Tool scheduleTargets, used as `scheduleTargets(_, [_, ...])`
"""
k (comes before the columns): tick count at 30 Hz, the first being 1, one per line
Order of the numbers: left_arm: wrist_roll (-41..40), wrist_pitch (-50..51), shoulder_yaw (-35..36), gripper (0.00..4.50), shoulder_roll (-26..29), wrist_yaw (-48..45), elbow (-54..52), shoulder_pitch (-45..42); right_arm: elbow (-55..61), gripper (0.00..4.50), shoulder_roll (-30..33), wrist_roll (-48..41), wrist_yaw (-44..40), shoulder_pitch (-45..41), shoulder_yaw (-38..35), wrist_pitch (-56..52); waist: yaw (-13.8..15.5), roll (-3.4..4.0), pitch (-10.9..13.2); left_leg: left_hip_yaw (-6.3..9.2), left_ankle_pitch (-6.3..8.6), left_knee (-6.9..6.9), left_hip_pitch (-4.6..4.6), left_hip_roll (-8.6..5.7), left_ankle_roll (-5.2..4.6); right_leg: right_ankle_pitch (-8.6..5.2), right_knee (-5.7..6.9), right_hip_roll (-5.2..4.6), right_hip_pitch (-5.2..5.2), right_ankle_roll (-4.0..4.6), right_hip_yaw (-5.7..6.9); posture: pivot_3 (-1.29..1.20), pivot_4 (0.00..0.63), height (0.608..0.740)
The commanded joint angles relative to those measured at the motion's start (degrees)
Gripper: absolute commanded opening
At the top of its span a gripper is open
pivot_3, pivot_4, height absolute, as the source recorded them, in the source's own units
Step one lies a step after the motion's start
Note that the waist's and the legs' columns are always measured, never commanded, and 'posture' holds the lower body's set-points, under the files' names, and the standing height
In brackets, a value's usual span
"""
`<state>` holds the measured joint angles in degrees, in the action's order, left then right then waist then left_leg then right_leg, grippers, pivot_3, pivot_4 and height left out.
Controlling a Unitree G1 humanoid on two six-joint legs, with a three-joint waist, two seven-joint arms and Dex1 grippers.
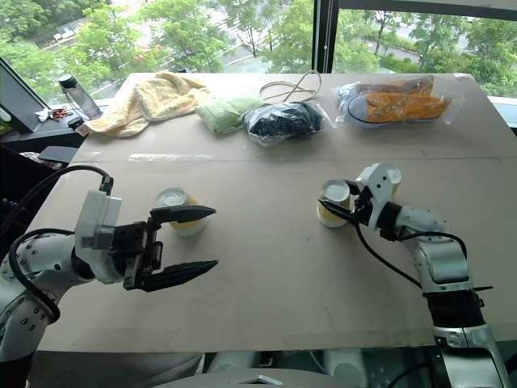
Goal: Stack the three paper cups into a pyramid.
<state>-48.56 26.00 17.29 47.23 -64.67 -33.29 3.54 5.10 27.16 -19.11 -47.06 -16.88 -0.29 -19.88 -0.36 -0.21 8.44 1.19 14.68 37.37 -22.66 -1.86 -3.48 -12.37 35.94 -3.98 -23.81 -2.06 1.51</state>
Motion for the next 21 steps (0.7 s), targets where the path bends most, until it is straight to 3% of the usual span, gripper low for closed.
scheduleTargets(1, [-0.05,-0.1,-0.05,4.5,0.88,-0.7,1.05,-1.54,0.31,2.25,0.03,0.4,0.8,0.34,-0.36,1.36,0.0,0.0,0.0,0.02,0.0,0.0,0.0,0.01,0.0,0.0,0.01,0.01,0.0,0.0,0.03,0.0,0.15,0.74])
scheduleTargets(9, [-0.01,-0.29,0.29,4.5,0.9,-1.11,1.34,-0.93,0.25,2.25,-4.8,0.89,0.48,-4.07,4.99,1.17,-0.34,0.01,0.02,0.01,-0.01,0.08,0.04,0.01,-0.01,-0.05,0.01,0.02,0.07,0.08,0.02,0.0,0.15,0.74])
scheduleTargets(21, [0.3,-1.08,3.71,4.5,1.01,0.37,-0.03,3.86,-10.11,2.25,-10.74,5.6,1.68,-12.33,10.48,4.85,-0.26,0.01,0.05,0.06,-0.05,0.06,0.02,-0.03,0.08,0.0,0.0,-0.01,0.06,0.01,0.05,0.0,0.15,0.74])
